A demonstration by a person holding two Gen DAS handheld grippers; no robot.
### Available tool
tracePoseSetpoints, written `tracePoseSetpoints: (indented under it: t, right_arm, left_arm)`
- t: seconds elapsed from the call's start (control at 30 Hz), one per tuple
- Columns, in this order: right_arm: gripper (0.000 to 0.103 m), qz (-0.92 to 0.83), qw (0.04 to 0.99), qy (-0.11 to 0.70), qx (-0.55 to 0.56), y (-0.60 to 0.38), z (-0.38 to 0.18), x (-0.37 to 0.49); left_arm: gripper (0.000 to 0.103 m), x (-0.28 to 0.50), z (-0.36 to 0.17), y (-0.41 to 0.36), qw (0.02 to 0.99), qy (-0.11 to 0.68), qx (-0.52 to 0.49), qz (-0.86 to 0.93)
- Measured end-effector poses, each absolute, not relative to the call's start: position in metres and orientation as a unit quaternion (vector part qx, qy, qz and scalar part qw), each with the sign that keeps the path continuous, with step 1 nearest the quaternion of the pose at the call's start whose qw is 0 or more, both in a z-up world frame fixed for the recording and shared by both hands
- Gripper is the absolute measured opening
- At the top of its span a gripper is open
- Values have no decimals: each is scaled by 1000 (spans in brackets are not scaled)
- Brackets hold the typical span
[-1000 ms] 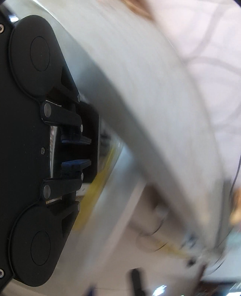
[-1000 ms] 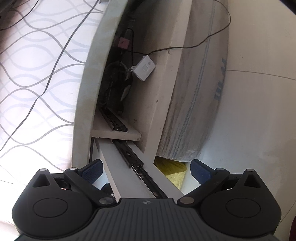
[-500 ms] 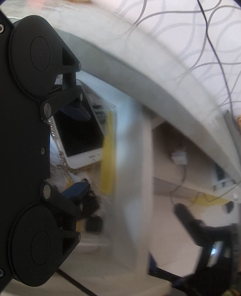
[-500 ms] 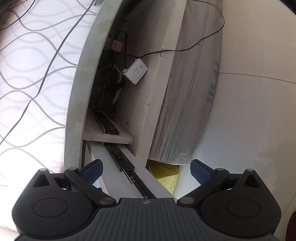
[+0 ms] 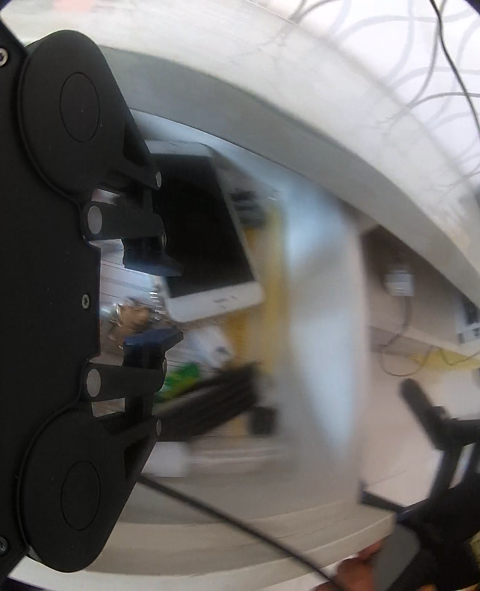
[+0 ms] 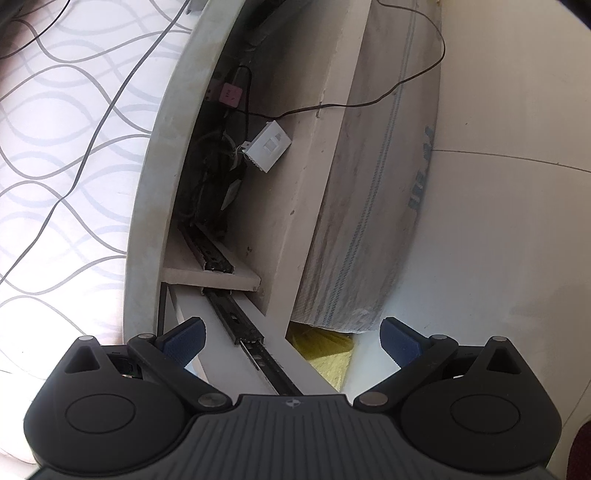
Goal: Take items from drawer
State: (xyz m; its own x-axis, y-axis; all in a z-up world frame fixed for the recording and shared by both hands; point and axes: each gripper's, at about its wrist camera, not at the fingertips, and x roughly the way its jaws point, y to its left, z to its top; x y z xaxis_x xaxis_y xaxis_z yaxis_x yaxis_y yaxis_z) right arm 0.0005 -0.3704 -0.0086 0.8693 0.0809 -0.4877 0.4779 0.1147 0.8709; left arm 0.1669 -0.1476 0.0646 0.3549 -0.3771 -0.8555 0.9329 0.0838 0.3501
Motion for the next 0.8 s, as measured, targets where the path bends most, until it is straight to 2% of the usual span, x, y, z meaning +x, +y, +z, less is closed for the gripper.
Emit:
tracePoseSetpoints:
  t: [0.03,0.17,0.23,0.27,0.3,0.4,0.57,0.8]
  right_arm:
    - [103,-139,715,215,651,-370,-9,1]
    - [103,-140,715,215,650,-370,-10,2]
    - [103,-140,716,216,649,-369,-10,3]
    - [103,-140,715,217,649,-369,-10,4]
    - [103,-140,715,218,650,-369,-10,4]
    - [103,-134,712,219,653,-369,-12,5]
    - [103,-133,711,217,656,-372,-12,2]
    - [103,-132,706,217,661,-377,-16,0]
  left_arm:
    - [0,171,63,-141,676,304,482,-468]
    - [4,182,74,-115,695,332,467,-433]
    - [37,178,90,-118,722,333,419,-439]
    - [89,175,97,-124,743,336,390,-428]
    - [102,173,103,-130,763,336,361,-418]
    - [103,162,99,-167,776,323,343,-419]
    - [103,148,69,-212,790,267,405,-375]
    - [103,154,37,-230,775,278,484,-298]
